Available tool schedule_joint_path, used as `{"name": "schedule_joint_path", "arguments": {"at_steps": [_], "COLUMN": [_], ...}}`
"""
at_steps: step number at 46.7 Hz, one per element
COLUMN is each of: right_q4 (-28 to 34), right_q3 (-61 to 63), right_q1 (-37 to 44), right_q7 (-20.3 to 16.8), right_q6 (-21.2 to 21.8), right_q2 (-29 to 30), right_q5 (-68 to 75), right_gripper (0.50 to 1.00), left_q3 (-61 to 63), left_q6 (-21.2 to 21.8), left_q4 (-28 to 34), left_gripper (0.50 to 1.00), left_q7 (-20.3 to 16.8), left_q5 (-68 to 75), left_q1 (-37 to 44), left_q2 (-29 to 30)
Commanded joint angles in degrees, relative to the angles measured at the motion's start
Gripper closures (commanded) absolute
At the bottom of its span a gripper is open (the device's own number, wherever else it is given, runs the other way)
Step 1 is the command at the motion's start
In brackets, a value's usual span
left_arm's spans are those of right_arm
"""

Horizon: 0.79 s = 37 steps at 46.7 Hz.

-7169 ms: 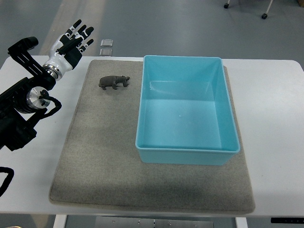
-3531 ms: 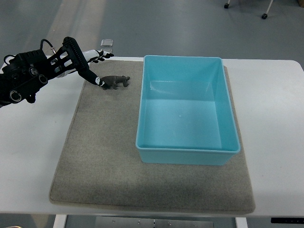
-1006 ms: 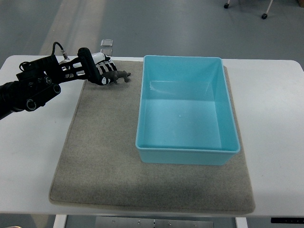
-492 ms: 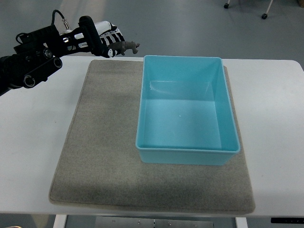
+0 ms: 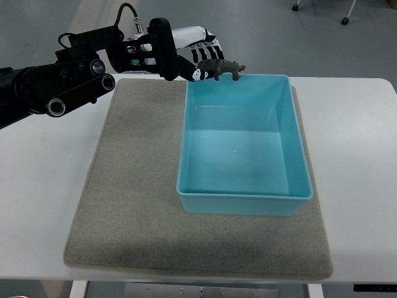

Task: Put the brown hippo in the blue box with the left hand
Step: 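Lift the hippo and carry it over the blue box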

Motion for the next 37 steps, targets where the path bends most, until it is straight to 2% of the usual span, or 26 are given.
{"name": "schedule_joint_path", "arguments": {"at_steps": [1, 22, 37], "right_q4": [0.00, 0.00, 0.00], "right_q3": [0.00, 0.00, 0.00], "right_q1": [0.00, 0.00, 0.00], "right_q7": [0.00, 0.00, 0.00], "right_q6": [-0.01, -0.01, -0.01], "right_q2": [0.00, 0.00, 0.00], "right_q5": [0.00, 0.00, 0.00], "right_gripper": [0.564, 0.564, 0.564], "left_q3": [0.69, 4.64, 7.10], "left_q6": [-0.21, -1.08, -0.91], "left_q4": [-1.04, -0.78, -0.16], "left_gripper": [1.000, 1.000, 1.000], "left_q7": [-0.05, -0.05, -0.05], "left_q5": [0.23, 3.48, 4.71], "left_q1": [0.21, 4.52, 6.45], "left_q2": [-2.50, -9.09, -10.76]}}
